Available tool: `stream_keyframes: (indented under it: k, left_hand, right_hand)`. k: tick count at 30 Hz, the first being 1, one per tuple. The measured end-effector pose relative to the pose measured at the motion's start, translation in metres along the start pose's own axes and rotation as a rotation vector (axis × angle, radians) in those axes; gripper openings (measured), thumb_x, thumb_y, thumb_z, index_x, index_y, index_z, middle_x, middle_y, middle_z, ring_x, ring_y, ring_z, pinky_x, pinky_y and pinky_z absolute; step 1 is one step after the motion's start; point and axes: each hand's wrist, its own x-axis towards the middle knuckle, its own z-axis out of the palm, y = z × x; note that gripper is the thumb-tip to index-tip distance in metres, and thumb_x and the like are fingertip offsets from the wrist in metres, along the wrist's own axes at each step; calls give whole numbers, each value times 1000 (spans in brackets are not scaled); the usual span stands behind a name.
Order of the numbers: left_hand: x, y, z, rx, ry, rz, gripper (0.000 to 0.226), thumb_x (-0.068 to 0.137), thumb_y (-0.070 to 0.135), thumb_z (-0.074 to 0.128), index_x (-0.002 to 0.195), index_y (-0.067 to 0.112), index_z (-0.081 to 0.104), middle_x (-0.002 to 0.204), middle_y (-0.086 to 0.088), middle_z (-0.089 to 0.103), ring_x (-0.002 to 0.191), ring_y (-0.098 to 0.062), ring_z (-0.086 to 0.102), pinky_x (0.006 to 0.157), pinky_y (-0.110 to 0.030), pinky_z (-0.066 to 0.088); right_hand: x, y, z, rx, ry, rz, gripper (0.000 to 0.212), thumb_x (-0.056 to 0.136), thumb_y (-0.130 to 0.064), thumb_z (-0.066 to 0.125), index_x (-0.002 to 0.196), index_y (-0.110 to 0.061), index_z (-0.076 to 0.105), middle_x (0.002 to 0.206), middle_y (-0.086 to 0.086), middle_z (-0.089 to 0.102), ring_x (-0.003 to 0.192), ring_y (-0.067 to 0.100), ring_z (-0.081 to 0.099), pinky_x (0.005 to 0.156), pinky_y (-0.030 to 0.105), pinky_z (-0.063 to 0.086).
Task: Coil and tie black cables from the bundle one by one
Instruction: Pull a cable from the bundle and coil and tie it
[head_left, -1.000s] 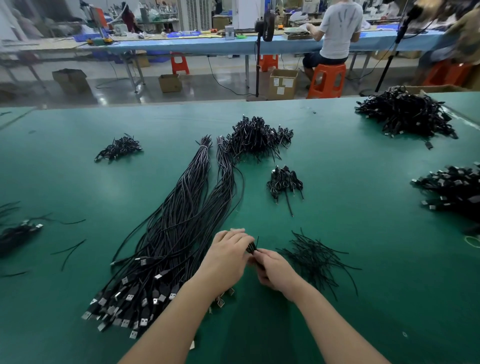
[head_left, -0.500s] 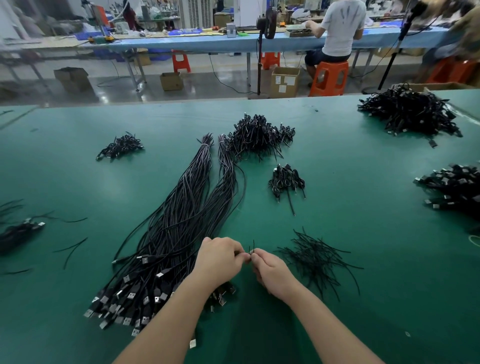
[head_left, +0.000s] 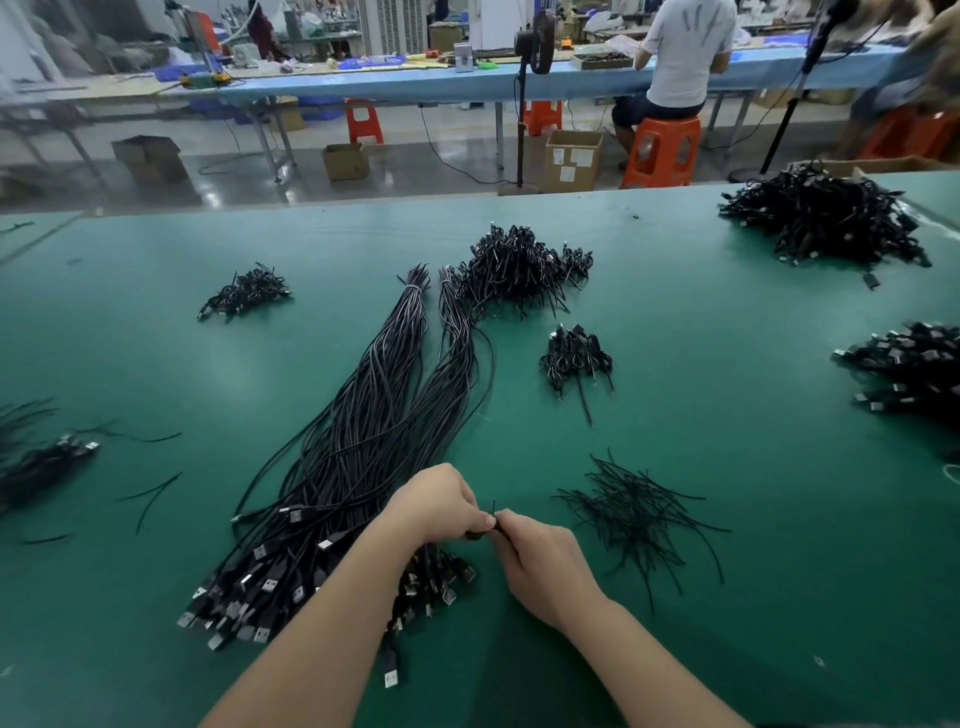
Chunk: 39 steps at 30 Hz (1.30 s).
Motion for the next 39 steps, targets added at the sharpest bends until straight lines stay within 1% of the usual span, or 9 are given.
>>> stream_keyframes:
  k: [4, 8, 11, 18, 25, 28, 30, 33, 39]
  left_hand:
    - [-2, 3, 4, 35, 75, 69, 21, 88, 45, 71, 92, 26, 78, 87, 8, 74, 86, -13, 69, 85, -35, 57]
    - [-8, 6, 9, 305, 211, 286, 25, 97, 35, 54, 115, 28, 71, 112, 9, 67, 112, -16, 54, 102, -37, 38]
    - [-12, 5, 13, 402, 305, 352, 31, 98, 35, 45, 111, 29, 73, 119, 12, 61, 116, -14, 47, 105, -37, 27]
    - [-15, 10, 16, 427, 318, 335, 38, 96, 36, 40, 96, 23, 76, 109, 12, 66, 108, -13, 51, 104, -34, 30]
    - [-15, 18, 21, 507, 334, 271, 32, 101, 34, 43, 99, 22, 73, 110, 9, 65, 109, -16, 51, 104, -36, 30]
    - [-15, 22, 27, 594, 334, 226, 19, 99, 20, 48, 101, 21, 67, 111, 4, 63, 109, -19, 51, 99, -34, 31]
    - [-16, 26, 30, 635, 332, 190, 14, 93, 10, 49, 90, 20, 59, 107, 1, 60, 107, -21, 50, 93, -35, 30]
    - [-19, 29, 33, 669, 329, 186, 20, 85, 3, 52, 82, 21, 43, 104, -1, 57, 105, -23, 48, 88, -36, 29]
    - [-21, 25, 36, 694, 260, 216, 24, 87, 2, 59, 107, 14, 54, 112, -5, 55, 100, -23, 57, 80, -31, 37]
  right_hand:
    - [2, -2, -1, 42, 10, 62, 26, 105, -34, 42, 87, -18, 51, 64, -10, 44, 54, 20, 39, 53, 34, 30]
    - [3, -3, -1, 86, -10, 110, 24, 106, -32, 40, 84, -23, 40, 64, -9, 44, 56, 23, 44, 56, 38, 35]
    - [3, -4, -2, 67, -25, 94, 23, 106, -31, 40, 84, -23, 40, 64, -9, 45, 55, 22, 42, 55, 36, 32]
    - [2, -6, -5, 50, -26, 68, 25, 104, -25, 39, 84, -14, 49, 66, 2, 55, 58, 29, 49, 57, 41, 39]
    - [1, -7, -3, 19, 19, 28, 21, 102, -22, 44, 83, -18, 52, 60, -6, 50, 50, 17, 35, 52, 29, 26]
    - [2, -6, -3, -1, 20, 18, 24, 102, -24, 43, 78, -20, 49, 59, -9, 46, 48, 15, 34, 51, 27, 25]
    - [2, -6, -2, -12, 8, 20, 25, 101, -26, 40, 80, -18, 51, 61, -5, 52, 49, 17, 36, 51, 29, 28]
    - [2, -6, -3, -30, 0, 20, 26, 97, -26, 36, 84, -16, 56, 64, -2, 58, 51, 17, 36, 51, 29, 31]
    - [4, -10, -7, -48, -66, 26, 21, 97, -26, 34, 78, -25, 43, 60, -10, 44, 54, 16, 37, 48, 20, 23]
